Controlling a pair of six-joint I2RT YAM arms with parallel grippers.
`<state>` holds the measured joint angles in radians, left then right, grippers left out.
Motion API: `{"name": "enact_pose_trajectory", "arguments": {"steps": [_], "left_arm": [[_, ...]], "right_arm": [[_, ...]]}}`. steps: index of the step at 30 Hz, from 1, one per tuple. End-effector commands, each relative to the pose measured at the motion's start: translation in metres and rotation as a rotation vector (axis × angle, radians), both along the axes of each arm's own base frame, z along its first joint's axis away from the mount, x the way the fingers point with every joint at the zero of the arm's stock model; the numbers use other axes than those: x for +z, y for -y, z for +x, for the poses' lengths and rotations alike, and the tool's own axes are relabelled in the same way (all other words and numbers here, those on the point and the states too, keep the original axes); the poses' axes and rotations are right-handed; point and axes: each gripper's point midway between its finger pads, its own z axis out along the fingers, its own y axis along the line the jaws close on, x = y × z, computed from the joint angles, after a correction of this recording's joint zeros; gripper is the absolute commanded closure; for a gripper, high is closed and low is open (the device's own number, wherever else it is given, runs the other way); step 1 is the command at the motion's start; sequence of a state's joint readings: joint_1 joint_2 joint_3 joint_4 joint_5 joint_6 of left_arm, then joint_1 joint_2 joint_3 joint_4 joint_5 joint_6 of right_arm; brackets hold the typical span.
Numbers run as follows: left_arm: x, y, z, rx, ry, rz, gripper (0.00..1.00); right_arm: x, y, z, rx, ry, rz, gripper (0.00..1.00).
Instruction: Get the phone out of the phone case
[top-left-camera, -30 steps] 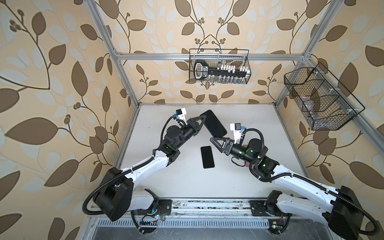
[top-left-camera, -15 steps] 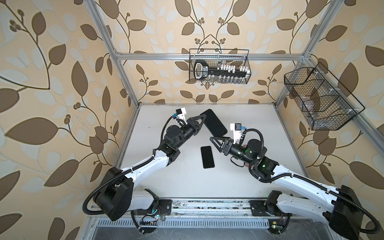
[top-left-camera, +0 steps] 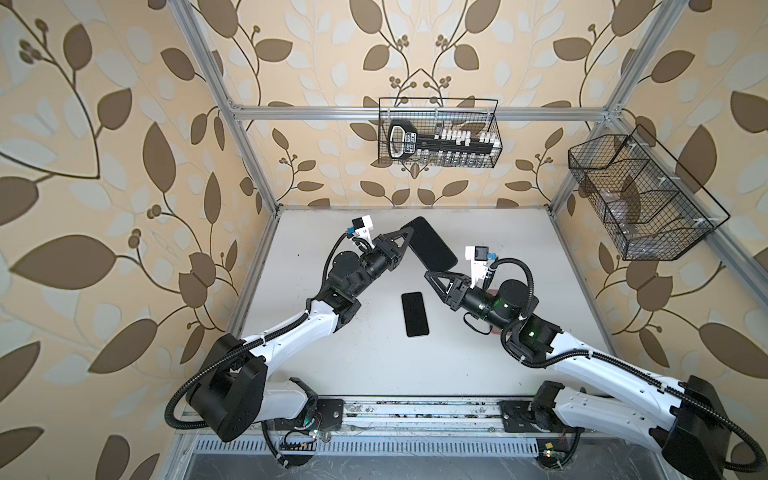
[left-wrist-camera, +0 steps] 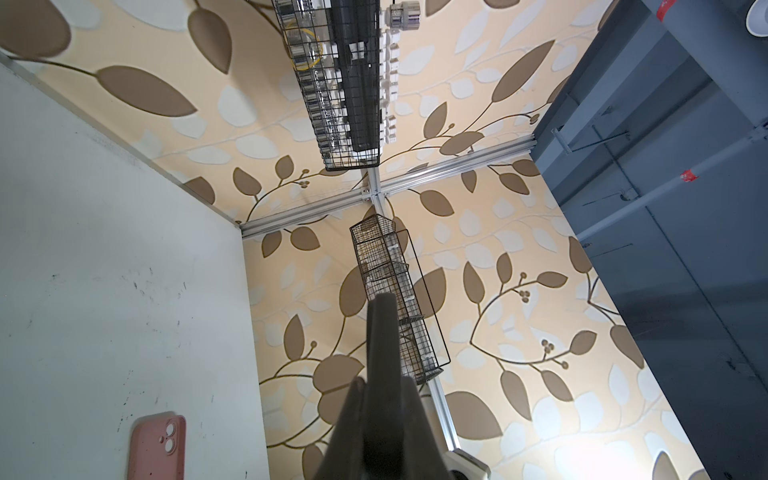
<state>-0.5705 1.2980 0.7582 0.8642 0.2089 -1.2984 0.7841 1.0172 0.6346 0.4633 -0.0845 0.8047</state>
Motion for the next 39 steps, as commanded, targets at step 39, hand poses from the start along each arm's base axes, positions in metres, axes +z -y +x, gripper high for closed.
{"name": "enact_pose_trajectory", "arguments": {"steps": [39], "left_arm": [[0.020,0.002,-0.009,-0.050,-0.089,-0.108,1.00]], "right_arm": [[0.037,0.009,-0.014,-0.148,0.270,-0.275,0.74]]}}
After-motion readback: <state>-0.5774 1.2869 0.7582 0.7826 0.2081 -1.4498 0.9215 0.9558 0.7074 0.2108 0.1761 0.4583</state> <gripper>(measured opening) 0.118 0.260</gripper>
